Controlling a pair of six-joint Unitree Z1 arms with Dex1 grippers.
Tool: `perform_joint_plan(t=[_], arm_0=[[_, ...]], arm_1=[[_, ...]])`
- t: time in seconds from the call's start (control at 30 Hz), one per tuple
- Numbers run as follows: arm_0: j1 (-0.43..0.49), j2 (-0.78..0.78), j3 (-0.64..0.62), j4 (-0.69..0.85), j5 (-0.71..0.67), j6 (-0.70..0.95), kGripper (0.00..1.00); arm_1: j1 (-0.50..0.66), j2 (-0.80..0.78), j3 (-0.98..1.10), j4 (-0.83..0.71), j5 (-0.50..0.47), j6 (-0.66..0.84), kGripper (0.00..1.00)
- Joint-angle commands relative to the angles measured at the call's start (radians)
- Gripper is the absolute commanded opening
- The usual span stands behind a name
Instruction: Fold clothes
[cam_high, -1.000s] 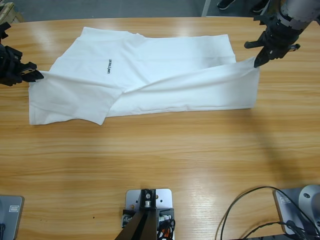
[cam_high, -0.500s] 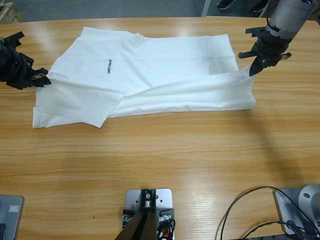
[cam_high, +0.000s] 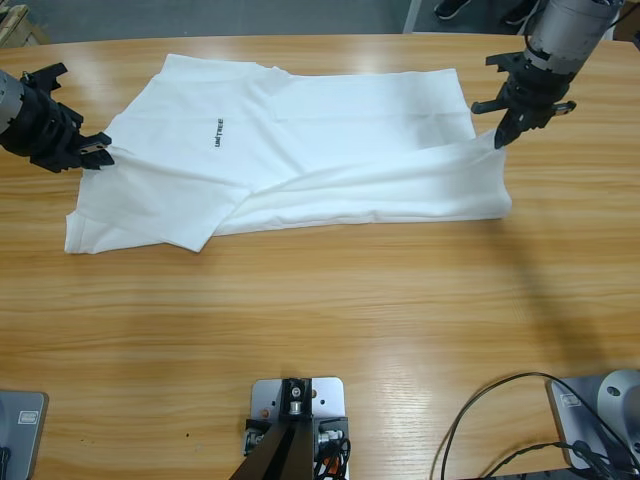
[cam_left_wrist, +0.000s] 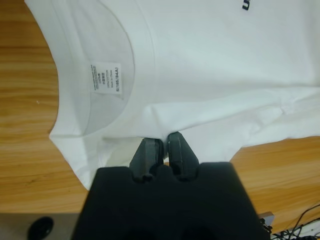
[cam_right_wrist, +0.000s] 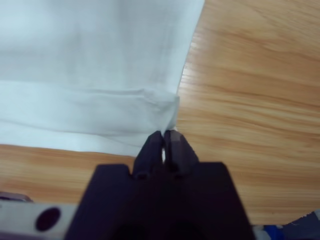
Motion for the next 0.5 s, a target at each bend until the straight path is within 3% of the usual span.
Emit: perform_joint_plan(t=[0.03, 0.07, 0.1, 0.23, 0.33, 0.5], arm_0=[[0.028, 0.068, -0.011, -0.008, -0.011, 0.018, 0.183], [0.028, 0.069, -0.012, -0.008, -0.011, 0.018, 0.436], [0.028, 0.070, -0.013, -0.009, -0.011, 0.018, 0.574], [0.033, 0.070, -0.018, -0.008, -0.009, 0.018, 0.841], [0.041, 0.063, -0.026, -0.008, -0.005, 0.022, 0.900], [0.042, 0.008, -0.042, -0.007, -0.005, 0.047, 0.896]], arm_1=[[-0.017, 0.074, -0.033, 0.035, -0.022, -0.014, 0.988], [-0.016, 0.075, -0.034, 0.037, -0.023, -0.014, 0.997], [-0.016, 0.075, -0.035, 0.038, -0.025, -0.014, 1.000], [-0.017, 0.065, -0.042, 0.048, -0.038, -0.014, 1.000], [-0.014, 0.048, -0.055, 0.056, -0.038, -0.014, 1.000], [0.031, 0.032, -0.114, 0.092, -0.037, -0.016, 1.000]])
